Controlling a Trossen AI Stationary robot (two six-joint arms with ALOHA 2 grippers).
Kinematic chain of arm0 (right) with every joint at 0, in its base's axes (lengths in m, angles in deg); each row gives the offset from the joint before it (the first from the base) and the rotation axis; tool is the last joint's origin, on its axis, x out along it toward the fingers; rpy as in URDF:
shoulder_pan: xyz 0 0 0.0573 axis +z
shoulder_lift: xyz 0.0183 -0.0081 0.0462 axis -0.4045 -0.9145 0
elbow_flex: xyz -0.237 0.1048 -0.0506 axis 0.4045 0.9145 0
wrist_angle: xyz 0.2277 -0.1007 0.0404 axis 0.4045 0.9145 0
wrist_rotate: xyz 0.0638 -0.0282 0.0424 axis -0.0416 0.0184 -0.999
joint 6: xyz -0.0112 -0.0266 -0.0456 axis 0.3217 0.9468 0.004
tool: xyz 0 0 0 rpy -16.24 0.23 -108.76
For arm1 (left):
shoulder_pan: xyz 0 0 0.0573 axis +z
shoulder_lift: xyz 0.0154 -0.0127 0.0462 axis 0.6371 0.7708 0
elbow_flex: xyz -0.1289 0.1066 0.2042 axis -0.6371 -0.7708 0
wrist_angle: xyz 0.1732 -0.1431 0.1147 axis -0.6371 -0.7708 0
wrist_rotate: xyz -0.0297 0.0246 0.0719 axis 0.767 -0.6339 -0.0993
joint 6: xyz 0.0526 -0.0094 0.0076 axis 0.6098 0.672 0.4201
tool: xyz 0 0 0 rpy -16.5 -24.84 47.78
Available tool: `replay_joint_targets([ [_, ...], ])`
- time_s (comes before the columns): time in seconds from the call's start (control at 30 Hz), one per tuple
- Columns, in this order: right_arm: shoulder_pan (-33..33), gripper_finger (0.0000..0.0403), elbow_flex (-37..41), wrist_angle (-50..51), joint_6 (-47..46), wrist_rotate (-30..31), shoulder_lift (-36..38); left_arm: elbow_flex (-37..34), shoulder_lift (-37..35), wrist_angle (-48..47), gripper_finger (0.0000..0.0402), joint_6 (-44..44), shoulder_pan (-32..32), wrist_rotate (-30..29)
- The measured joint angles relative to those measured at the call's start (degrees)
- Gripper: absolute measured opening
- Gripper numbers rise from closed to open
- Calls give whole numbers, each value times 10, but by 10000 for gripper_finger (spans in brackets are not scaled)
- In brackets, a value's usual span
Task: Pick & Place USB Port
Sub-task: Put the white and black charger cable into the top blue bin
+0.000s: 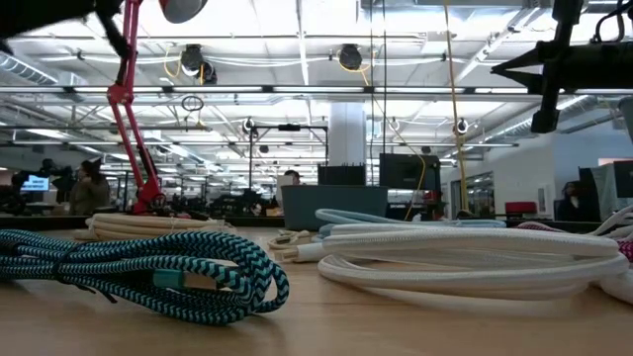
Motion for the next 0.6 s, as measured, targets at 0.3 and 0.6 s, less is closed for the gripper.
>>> replay_joint_targets([
  [0.3, 0, 0, 0, 15, 8, 0, 0, 355, 192, -395, 26, 278, 7, 61],
  [0.6, 0, 0, 0, 26, 32, -3, 0, 584, 348, -563, 26, 233, 24, 139],
])
